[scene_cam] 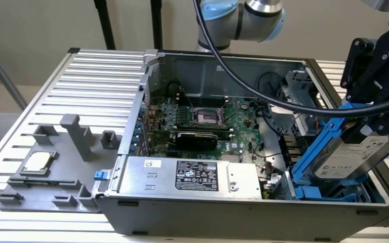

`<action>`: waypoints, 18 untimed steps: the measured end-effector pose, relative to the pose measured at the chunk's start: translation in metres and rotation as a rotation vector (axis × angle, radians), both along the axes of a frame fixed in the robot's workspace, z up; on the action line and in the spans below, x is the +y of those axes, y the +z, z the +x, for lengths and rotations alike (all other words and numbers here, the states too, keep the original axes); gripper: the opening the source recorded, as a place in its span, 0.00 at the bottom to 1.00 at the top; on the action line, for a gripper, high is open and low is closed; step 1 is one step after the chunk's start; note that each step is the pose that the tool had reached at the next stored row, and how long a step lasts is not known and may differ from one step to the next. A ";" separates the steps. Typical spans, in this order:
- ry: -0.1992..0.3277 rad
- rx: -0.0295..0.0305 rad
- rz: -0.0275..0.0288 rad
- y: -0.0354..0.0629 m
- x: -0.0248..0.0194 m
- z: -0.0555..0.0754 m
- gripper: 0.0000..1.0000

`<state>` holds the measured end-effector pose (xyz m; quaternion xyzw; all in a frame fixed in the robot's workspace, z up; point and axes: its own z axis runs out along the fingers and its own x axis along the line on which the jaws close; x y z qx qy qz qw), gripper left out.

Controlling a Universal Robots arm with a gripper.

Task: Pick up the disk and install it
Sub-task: 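Insert the disk into the insertion slot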

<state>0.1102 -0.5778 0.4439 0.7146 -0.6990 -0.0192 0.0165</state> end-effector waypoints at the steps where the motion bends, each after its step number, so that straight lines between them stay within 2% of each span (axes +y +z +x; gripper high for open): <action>1: 0.000 0.0002 0.0003 -0.0004 0.0000 0.001 0.33; 18: 0.000 0.0033 0.0017 -0.0133 -0.0001 0.002 0.33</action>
